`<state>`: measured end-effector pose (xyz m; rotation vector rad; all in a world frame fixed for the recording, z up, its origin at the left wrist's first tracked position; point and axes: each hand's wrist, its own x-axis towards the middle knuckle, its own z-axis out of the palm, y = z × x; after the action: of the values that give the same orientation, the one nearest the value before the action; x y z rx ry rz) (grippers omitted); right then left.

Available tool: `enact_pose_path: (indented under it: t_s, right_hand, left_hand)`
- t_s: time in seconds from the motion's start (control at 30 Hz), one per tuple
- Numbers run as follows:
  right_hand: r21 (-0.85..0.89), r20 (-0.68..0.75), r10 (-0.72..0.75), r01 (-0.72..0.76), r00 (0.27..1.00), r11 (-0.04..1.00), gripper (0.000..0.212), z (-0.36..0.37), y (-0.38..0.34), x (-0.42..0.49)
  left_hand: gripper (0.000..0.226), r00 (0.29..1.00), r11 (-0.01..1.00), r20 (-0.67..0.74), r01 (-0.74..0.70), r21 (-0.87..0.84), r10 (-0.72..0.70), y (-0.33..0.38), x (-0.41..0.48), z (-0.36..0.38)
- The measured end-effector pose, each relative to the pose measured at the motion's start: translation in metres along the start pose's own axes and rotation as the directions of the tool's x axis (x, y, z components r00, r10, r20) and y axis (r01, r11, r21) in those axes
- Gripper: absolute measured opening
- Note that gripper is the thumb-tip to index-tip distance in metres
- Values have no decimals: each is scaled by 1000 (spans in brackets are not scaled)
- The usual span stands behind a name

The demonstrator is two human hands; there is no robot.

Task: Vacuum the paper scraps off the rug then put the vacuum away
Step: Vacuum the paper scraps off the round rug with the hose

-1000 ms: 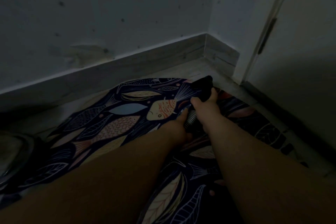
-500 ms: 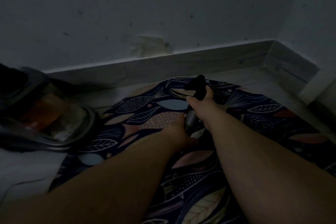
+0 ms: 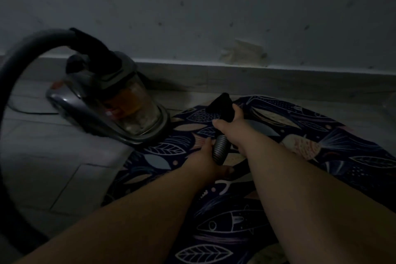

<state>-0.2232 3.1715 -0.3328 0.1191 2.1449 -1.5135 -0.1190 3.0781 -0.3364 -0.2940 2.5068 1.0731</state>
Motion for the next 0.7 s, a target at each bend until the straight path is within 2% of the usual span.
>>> enact_pose_path:
  t_s: [0.1,0.27,0.47,0.7]
  right_hand:
    - [-59,52,-12,16,999,998,96,24,-11,-7]
    - [-131,110,-25,39,994,991,101,47,-25,-24]
    - [-227,67,-23,37,998,973,91,45,-16,-39]
    - [-262,-67,13,-30,998,965,87,-10,5,-53]
  left_hand:
    - [93,998,990,-41,36,-137,-42,-15,-15,-10]
    - [88,993,962,-75,65,-265,-88,-28,-38,-16]
    - [90,993,963,-38,95,-253,-108,-26,-47,-6]
    - [83,999,989,29,17,-145,-13,22,-45,24]
